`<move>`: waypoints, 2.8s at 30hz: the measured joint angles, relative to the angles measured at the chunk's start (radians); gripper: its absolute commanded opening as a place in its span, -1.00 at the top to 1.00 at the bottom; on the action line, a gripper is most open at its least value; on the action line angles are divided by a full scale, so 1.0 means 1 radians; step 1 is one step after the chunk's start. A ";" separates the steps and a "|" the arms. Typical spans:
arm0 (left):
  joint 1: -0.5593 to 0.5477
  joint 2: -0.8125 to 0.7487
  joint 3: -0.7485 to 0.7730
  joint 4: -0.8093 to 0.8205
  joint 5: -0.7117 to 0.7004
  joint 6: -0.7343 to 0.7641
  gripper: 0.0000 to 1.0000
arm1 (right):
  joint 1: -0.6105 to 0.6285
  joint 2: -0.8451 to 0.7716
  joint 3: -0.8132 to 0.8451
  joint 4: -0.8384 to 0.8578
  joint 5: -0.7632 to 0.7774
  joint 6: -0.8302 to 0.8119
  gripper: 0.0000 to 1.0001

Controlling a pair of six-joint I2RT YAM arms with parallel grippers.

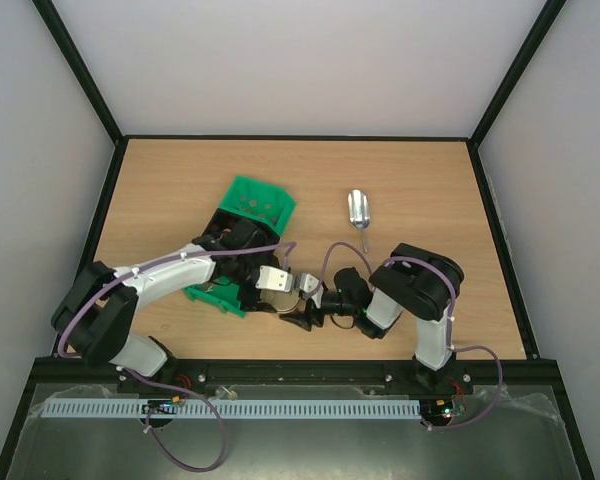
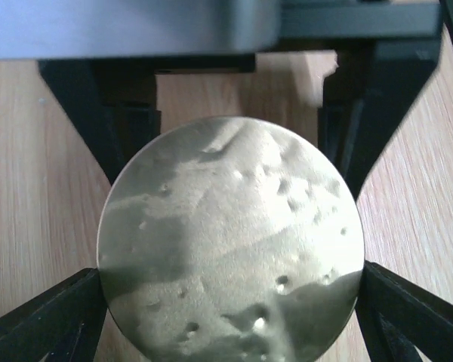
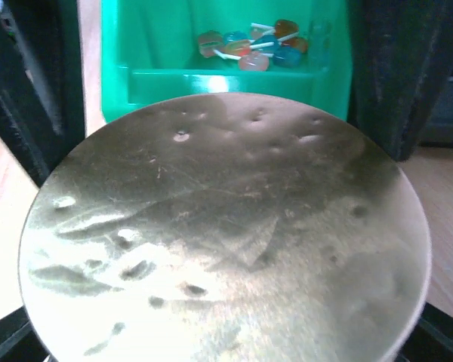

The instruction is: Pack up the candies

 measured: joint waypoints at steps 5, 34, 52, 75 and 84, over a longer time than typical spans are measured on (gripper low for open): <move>0.002 0.029 0.032 -0.064 -0.001 0.112 -0.99 | -0.001 -0.006 -0.001 -0.013 -0.060 0.004 0.80; -0.058 0.001 -0.054 0.280 -0.231 -0.689 -0.99 | 0.000 0.027 0.045 0.018 0.244 0.093 0.81; -0.054 0.019 -0.049 0.285 -0.235 -0.669 -0.45 | 0.000 0.027 0.048 0.013 0.243 0.080 0.86; -0.009 0.017 -0.027 0.138 -0.095 -0.261 -0.28 | -0.015 -0.026 -0.010 -0.013 0.136 0.006 -0.46; 0.010 0.026 -0.018 0.129 -0.079 -0.263 -0.30 | -0.014 -0.083 -0.016 -0.096 0.135 -0.014 -0.97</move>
